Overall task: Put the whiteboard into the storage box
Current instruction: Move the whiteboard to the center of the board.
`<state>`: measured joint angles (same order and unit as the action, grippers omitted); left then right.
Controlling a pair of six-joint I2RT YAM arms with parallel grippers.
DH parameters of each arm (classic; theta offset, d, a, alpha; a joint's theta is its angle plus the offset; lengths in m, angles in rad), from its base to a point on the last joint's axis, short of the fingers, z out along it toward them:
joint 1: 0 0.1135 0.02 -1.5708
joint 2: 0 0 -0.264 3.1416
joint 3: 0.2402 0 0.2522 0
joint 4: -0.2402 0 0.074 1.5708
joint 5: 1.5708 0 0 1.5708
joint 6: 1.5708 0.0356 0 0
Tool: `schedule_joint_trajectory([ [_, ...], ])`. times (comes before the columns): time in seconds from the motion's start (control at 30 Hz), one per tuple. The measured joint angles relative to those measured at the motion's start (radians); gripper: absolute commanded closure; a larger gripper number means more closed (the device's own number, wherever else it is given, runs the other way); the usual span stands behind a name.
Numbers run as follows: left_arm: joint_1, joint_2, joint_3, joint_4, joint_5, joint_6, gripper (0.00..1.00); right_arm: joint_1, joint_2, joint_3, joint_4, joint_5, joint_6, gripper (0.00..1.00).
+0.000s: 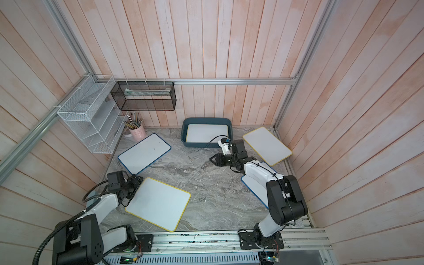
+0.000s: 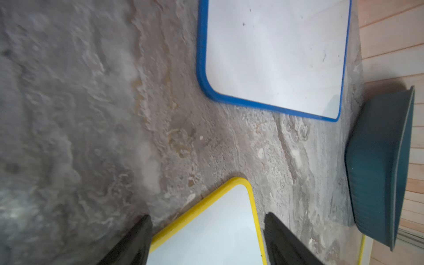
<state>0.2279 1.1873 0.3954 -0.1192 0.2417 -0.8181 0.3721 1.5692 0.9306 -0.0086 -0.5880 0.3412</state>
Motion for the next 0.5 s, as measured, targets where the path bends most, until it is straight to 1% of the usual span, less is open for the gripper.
schedule_joint_trajectory([
  [0.07,-0.006,-0.007,-0.005,-0.001,0.000,-0.011,0.21,0.044,-0.033,-0.051,-0.017,-0.018,0.019,0.52],
  [0.13,-0.006,-0.006,-0.003,-0.003,-0.001,-0.016,0.21,0.109,-0.059,-0.096,-0.042,-0.048,0.035,0.52],
  [0.3,-0.007,0.018,0.022,-0.023,-0.003,-0.017,0.21,0.346,-0.069,-0.171,-0.108,-0.121,0.092,0.52],
  [0.37,-0.007,0.029,0.029,-0.023,-0.003,-0.017,0.21,0.417,-0.069,-0.199,-0.116,-0.148,0.126,0.52],
  [0.5,-0.007,0.032,0.031,-0.021,-0.002,-0.017,0.21,0.504,-0.047,-0.245,-0.097,-0.172,0.206,0.52],
])
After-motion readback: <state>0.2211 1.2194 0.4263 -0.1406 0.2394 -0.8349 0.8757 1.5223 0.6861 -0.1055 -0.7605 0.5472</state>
